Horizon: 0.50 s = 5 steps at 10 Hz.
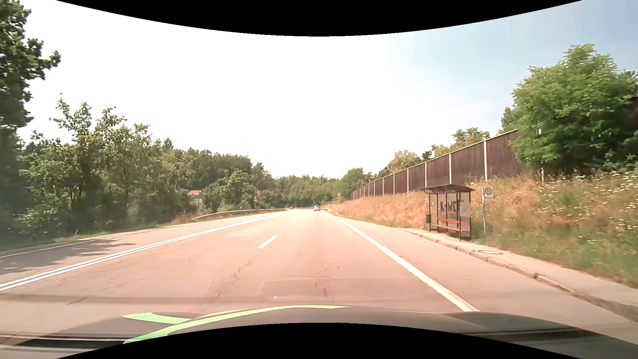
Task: Follow the waypoints while adhering to traffic rules and regulations
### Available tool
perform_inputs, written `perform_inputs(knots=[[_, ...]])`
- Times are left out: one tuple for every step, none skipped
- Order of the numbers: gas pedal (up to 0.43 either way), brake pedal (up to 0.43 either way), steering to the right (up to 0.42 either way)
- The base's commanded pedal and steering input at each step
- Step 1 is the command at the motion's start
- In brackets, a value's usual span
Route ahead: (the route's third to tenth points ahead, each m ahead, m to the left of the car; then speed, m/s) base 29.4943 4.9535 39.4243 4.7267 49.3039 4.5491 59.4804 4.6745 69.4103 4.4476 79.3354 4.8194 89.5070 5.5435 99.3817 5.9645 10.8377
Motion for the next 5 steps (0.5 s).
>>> perform_inputs(knots=[[0.047, 0.000, 0.000], [0.047, 0.000, 0.000], [0.047, 0.000, 0.000], [0.047, 0.000, 0.000], [0.047, 0.000, 0.001]])
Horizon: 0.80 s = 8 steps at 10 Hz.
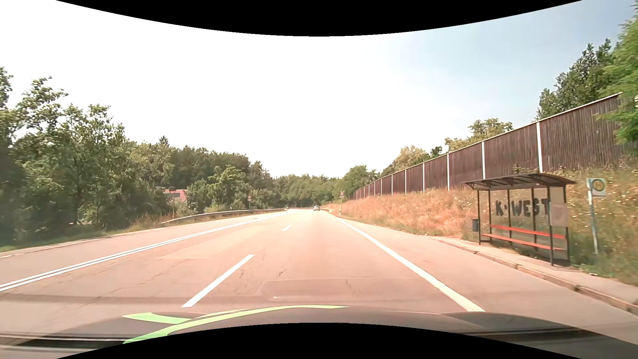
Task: Follow the waypoints while adhering to traffic rules and regulations
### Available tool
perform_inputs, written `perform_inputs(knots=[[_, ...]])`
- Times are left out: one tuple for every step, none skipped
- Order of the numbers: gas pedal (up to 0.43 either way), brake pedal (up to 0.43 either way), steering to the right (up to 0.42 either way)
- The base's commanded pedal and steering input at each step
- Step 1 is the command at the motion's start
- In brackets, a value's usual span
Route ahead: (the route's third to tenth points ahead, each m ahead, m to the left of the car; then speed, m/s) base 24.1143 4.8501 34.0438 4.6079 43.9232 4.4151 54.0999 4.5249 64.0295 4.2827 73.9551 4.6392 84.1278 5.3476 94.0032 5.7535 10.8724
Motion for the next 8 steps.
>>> perform_inputs(knots=[[0.047, 0.000, 0.001], [0.047, 0.000, 0.001], [0.047, 0.000, 0.001], [0.047, 0.000, 0.001], [0.047, 0.000, 0.002], [0.039, 0.000, 0.002], [0.039, 0.000, 0.002], [0.039, 0.000, 0.002]])
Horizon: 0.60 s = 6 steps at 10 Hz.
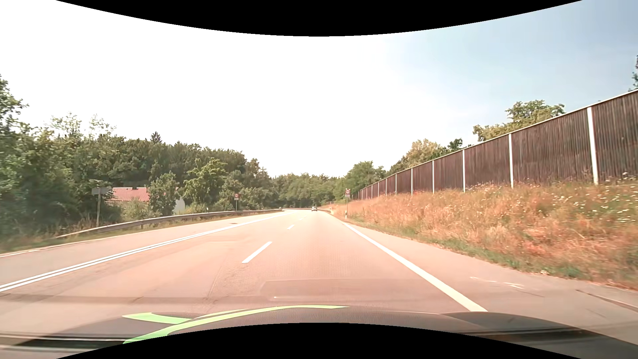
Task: Follow the waypoints while adhering to traffic rules and regulations
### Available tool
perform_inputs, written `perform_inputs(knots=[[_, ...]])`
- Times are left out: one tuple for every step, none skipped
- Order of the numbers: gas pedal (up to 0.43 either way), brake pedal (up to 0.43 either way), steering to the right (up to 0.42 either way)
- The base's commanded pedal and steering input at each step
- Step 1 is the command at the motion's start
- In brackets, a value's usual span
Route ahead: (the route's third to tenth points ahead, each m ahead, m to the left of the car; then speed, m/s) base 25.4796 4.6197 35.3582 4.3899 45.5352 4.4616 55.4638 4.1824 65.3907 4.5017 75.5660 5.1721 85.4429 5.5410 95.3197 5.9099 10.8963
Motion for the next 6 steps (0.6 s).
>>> perform_inputs(knots=[[0.039, 0.000, 0.002], [0.039, 0.000, 0.003], [0.039, 0.000, 0.002], [0.039, 0.000, 0.002], [0.039, 0.000, 0.003], [0.039, 0.000, 0.003]])
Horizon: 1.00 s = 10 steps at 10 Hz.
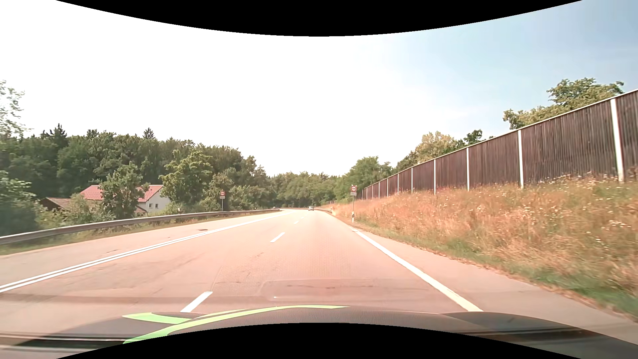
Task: Follow the waypoints while adhering to traffic rules and regulations
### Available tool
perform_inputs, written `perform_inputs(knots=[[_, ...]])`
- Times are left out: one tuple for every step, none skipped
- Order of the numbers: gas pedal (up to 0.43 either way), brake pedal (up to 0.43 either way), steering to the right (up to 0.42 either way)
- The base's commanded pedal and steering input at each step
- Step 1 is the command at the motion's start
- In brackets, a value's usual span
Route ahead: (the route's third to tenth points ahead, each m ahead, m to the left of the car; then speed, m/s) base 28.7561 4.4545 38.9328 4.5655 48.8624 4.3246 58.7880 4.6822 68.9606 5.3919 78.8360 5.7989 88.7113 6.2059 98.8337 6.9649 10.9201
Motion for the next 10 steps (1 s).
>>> perform_inputs(knots=[[0.039, 0.000, 0.003], [0.039, 0.000, 0.003], [0.039, 0.000, 0.003], [0.039, 0.000, 0.003], [0.039, 0.000, 0.003], [0.039, 0.000, 0.003], [0.039, 0.000, 0.003], [0.039, 0.000, 0.003], [0.039, 0.000, 0.003], [0.039, 0.000, 0.003]])
